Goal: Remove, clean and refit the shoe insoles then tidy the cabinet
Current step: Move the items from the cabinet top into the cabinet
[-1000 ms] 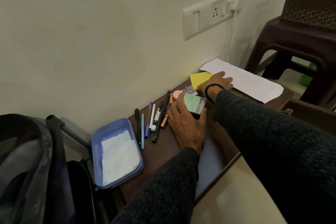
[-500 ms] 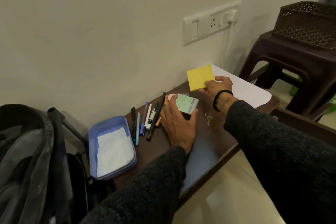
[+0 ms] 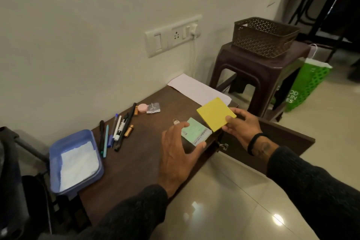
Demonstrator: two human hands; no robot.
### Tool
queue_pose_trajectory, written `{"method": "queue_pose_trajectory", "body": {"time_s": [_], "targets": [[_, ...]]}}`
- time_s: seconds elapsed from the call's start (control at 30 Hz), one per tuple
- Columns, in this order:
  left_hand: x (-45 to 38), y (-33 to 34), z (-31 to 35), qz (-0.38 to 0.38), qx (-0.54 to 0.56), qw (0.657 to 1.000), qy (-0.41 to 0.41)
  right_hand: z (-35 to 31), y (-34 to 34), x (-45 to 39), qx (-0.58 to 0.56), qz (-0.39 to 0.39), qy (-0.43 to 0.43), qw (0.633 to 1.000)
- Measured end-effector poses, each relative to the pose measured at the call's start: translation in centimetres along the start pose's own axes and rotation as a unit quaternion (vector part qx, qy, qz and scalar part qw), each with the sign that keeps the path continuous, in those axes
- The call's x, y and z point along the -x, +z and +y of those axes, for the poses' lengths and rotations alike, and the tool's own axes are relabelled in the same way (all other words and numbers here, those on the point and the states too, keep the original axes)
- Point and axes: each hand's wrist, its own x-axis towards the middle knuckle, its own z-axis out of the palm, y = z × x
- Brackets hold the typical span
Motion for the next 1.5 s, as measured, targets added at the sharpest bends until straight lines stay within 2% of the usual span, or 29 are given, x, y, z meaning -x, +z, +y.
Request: {"method": "queue_pose_trajectory", "body": {"time_s": [0.17,0.43,0.53,0.6,0.8,1.03,1.17,1.3,1.4,1.5], "targets": [[5.5,3.0,0.7,-0.104,-0.045,0.992,0.063,3.8,-4.9,1.0,0.0,0.027,0.042,0.999],[10.4,9.0,-2.8,-0.21,-0.119,0.97,0.014,11.3,-8.4,0.6,-0.015,0.057,0.109,0.992],[9.5,10.6,-4.4,-0.212,-0.193,0.958,0.026,13.3,-8.1,0.0,-0.001,0.057,0.121,0.991],[7.9,11.4,-5.4,-0.203,-0.218,0.955,0.006,14.0,-7.1,-0.7,0.001,0.067,0.119,0.991],[3.2,13.0,-8.6,-0.212,-0.163,0.957,-0.112,15.2,-2.2,-4.8,0.039,0.081,0.107,0.99],[2.4,14.7,-12.0,-0.236,-0.159,0.944,-0.169,16.6,1.6,-10.0,0.137,0.169,0.081,0.973],[2.7,15.1,-12.5,-0.243,-0.158,0.939,-0.185,17.7,1.7,-12.4,0.207,0.168,0.057,0.962],[2.7,14.8,-12.3,-0.245,-0.156,0.934,-0.209,16.9,2.6,-11.2,0.278,0.14,0.06,0.948],[2.7,13.8,-10.8,-0.266,-0.157,0.932,-0.189,16.5,2.7,-10.7,0.313,0.12,0.058,0.94],[3.2,12.1,-8.7,-0.277,-0.191,0.937,-0.091,15.2,2.6,-9.5,0.326,0.101,0.023,0.94]]}}
